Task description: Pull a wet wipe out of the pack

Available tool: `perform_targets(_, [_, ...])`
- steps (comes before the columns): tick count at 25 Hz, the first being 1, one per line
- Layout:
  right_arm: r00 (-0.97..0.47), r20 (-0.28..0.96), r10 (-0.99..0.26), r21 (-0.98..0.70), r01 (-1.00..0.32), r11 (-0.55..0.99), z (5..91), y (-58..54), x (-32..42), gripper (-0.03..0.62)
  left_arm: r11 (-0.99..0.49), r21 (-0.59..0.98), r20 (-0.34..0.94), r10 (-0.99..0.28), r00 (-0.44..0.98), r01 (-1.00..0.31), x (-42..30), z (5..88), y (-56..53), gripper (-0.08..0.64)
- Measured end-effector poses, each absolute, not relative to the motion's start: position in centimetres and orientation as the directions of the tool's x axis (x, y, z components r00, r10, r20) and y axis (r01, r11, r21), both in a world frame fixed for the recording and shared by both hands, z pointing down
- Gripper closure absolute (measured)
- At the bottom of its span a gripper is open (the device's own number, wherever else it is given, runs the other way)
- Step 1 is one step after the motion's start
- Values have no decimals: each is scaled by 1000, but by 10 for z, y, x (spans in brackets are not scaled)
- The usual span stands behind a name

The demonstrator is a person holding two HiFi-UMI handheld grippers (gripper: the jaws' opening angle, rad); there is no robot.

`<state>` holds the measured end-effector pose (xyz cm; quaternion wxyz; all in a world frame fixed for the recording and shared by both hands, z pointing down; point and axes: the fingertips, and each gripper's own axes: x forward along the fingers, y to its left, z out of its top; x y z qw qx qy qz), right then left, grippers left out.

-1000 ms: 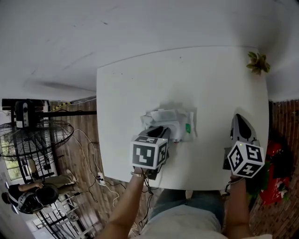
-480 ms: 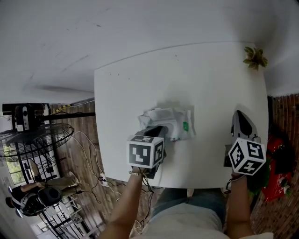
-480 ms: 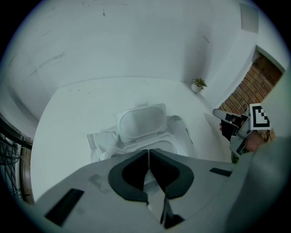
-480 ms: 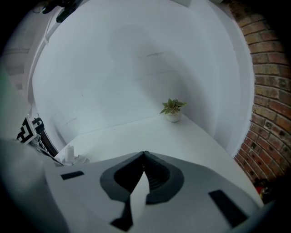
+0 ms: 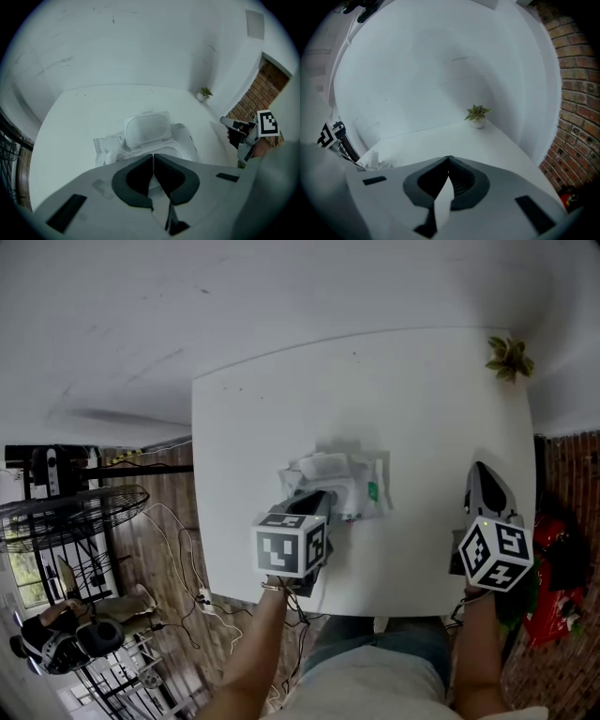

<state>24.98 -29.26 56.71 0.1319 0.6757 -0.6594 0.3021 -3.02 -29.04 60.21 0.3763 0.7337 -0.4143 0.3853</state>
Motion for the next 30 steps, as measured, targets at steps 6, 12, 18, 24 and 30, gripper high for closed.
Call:
perform_targets(6, [-48,571,-819,-216,-972,-93,560,-292,250,591,-364,232,866,-345,362,-902,-31,596,-292,541])
perform_targets(12, [-35,558,-829,-210,-973,-100,549,-290,254,591,-358,236,854,-368,368,-904,-32,587,-296,541])
perform_targets(18, [-22,551,-834,-203,-973,-109,541,-284,257,591,-359,230,845,-387,369,-904,-32,581,-298,541])
perform_targets(24, [-16,541,-841,-198,-974,-109,532,-280,258,591,-361,230,829,-414,376,-904,-30,569,-300,541])
perform_targets(30, [-24,521,-853,-197,-976,-93,519,-279,252,591,-370,235,805,-444,393,-899,-29,554,-303,541])
